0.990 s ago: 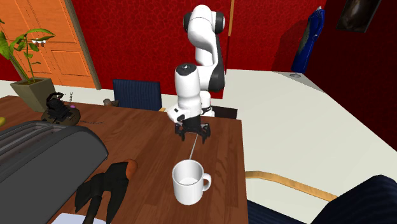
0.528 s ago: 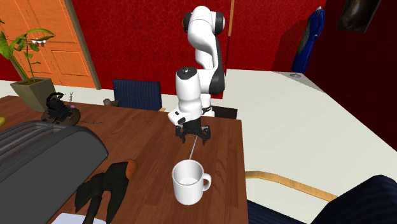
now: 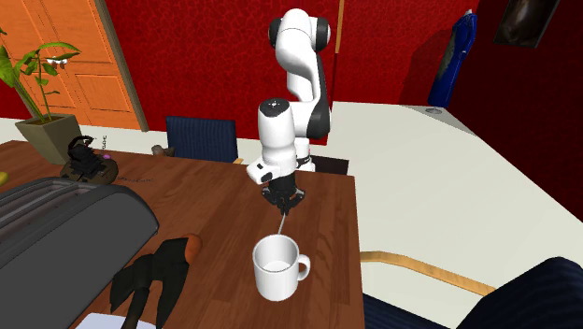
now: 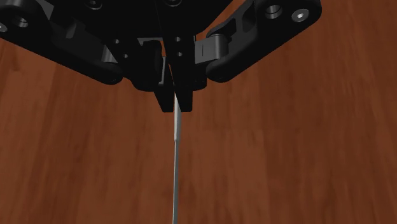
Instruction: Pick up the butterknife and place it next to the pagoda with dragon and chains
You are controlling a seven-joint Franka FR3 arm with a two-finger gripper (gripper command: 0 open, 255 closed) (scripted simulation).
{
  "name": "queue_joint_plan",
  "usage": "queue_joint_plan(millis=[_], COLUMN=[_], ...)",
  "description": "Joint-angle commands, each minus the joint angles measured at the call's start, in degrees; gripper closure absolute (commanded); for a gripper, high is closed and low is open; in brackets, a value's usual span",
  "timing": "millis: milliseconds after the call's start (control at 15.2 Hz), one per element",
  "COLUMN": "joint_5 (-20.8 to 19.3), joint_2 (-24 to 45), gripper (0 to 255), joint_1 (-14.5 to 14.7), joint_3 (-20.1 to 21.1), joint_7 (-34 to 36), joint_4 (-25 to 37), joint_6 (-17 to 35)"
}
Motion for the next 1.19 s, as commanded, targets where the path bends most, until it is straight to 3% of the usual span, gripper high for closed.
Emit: queue_joint_plan(millis=[0, 198, 1122], joint_5=[0.0, 0.0, 0.4], joint_2=[0.0, 0.0, -5.5], gripper=[255, 255, 255], joint_1=[0.0, 0.0, -0.1], joint_3=[0.0, 0.0, -0.3], joint_7=[0.0, 0.0, 0.0], joint_4=[0.0, 0.0, 5.7], joint_6=[0.0, 0.0, -11.1])
